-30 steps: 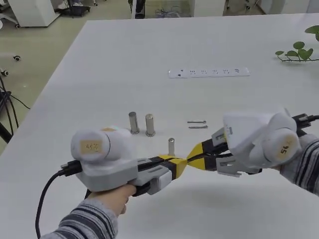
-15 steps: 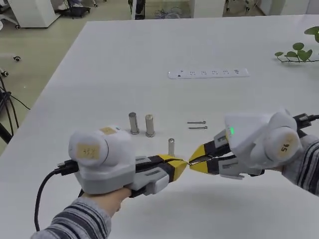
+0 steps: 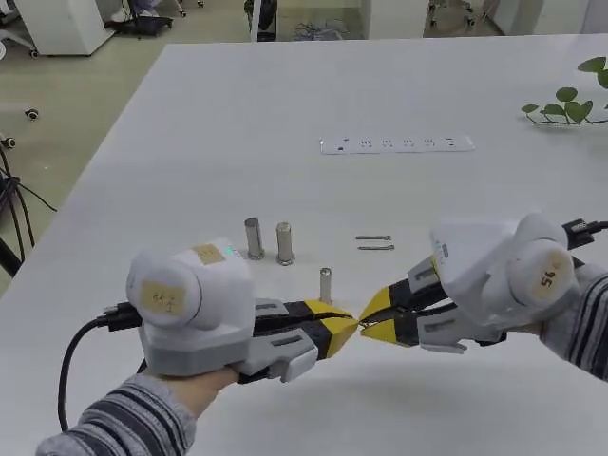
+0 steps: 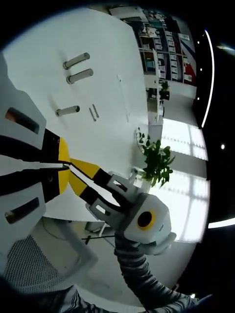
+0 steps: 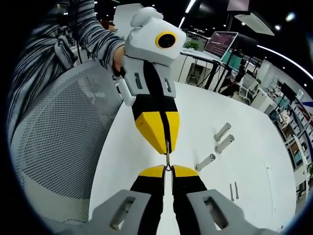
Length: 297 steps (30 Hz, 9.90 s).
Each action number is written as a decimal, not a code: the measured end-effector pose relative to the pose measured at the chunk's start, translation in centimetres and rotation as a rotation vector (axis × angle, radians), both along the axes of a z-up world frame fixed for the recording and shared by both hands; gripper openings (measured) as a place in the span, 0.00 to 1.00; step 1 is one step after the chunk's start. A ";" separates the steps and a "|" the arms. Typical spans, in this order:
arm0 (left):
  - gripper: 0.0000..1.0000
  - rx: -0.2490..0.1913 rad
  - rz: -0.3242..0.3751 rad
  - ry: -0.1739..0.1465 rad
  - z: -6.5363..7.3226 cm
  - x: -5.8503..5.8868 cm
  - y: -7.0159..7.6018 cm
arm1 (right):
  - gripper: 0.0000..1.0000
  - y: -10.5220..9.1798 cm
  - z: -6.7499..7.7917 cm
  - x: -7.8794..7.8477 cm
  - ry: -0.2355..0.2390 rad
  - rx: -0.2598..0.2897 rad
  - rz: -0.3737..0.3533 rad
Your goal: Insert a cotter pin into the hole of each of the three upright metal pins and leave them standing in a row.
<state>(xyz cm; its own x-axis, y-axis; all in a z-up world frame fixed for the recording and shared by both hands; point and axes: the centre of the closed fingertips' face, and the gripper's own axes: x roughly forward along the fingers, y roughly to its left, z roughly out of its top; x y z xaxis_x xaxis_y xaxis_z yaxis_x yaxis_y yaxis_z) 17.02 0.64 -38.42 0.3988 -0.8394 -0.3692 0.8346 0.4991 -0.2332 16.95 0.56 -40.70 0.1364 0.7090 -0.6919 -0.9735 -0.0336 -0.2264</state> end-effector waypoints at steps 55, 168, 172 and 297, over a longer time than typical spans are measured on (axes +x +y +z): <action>0.20 0.238 0.382 -0.108 -6.6 9.1 2.8 | 0.00 -1.4 -4.9 9.5 -0.048 -0.175 -0.285; 0.05 0.274 0.517 -0.074 -7.7 13.3 8.5 | 0.17 -1.7 -3.7 10.5 0.033 -0.043 -0.458; 0.05 0.274 0.521 -0.064 -8.0 13.7 9.3 | 0.17 -1.7 -3.9 10.3 0.050 -0.035 -0.468; 0.93 0.146 0.394 -0.106 -3.7 5.5 9.1 | 0.08 6.8 -4.0 15.6 0.213 0.212 -0.458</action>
<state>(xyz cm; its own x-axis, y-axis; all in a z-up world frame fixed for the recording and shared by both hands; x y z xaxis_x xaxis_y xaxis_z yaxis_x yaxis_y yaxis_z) 22.53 9.71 -42.09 0.7203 -0.5574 -0.4128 0.5893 0.8057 -0.0596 32.56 7.33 -44.73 0.3367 0.7371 -0.5860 -0.9027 0.4298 0.0220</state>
